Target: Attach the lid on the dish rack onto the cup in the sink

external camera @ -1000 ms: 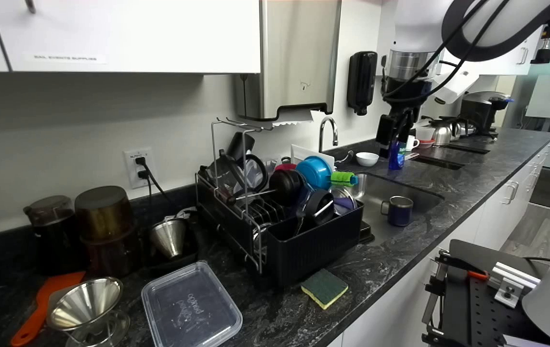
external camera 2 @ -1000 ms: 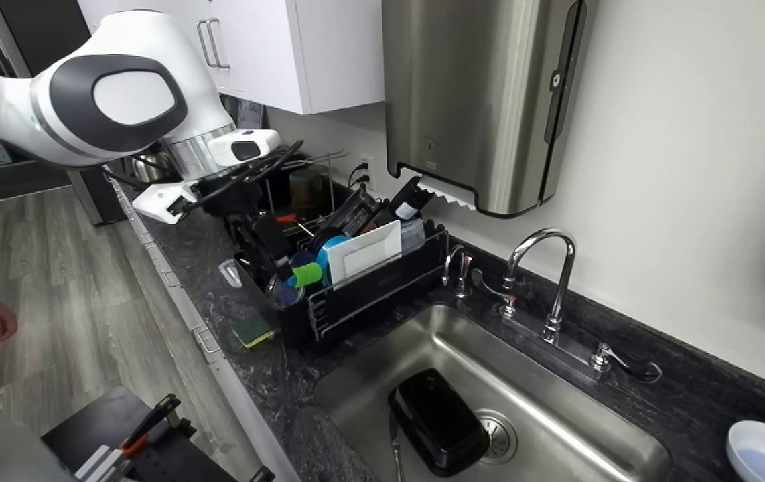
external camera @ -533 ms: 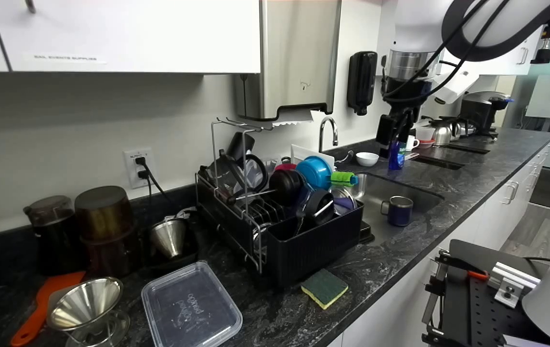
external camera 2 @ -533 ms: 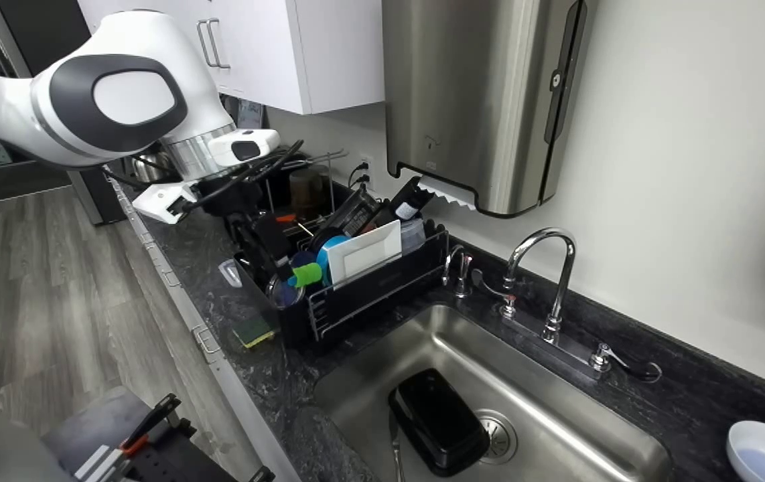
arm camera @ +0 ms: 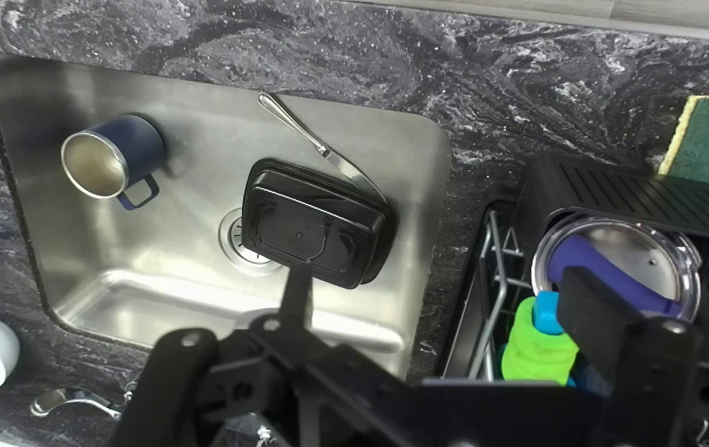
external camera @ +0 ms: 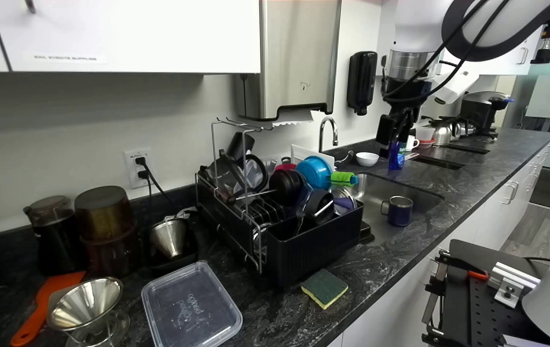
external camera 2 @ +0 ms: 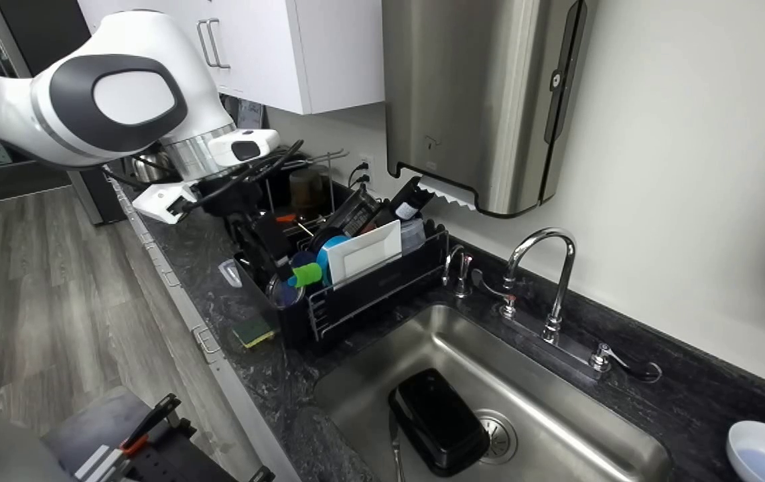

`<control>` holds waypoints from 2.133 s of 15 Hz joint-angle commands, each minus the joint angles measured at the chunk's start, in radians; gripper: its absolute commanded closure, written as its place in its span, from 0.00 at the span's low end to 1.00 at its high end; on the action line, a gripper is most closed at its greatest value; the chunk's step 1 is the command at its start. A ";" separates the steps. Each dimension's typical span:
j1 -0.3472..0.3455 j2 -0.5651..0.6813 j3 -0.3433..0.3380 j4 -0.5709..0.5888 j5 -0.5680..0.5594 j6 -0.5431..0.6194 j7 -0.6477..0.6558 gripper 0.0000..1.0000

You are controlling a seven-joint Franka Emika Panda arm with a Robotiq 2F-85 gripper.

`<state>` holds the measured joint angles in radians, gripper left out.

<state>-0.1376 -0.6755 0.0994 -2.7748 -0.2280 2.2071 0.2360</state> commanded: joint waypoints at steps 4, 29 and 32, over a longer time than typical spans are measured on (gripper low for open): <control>0.006 0.000 -0.005 0.002 -0.004 -0.004 0.003 0.00; 0.128 0.224 -0.016 0.112 0.057 0.160 -0.089 0.00; 0.164 0.329 -0.005 0.160 0.080 0.222 -0.091 0.00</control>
<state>0.0076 -0.4483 0.0934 -2.6734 -0.1806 2.3914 0.1793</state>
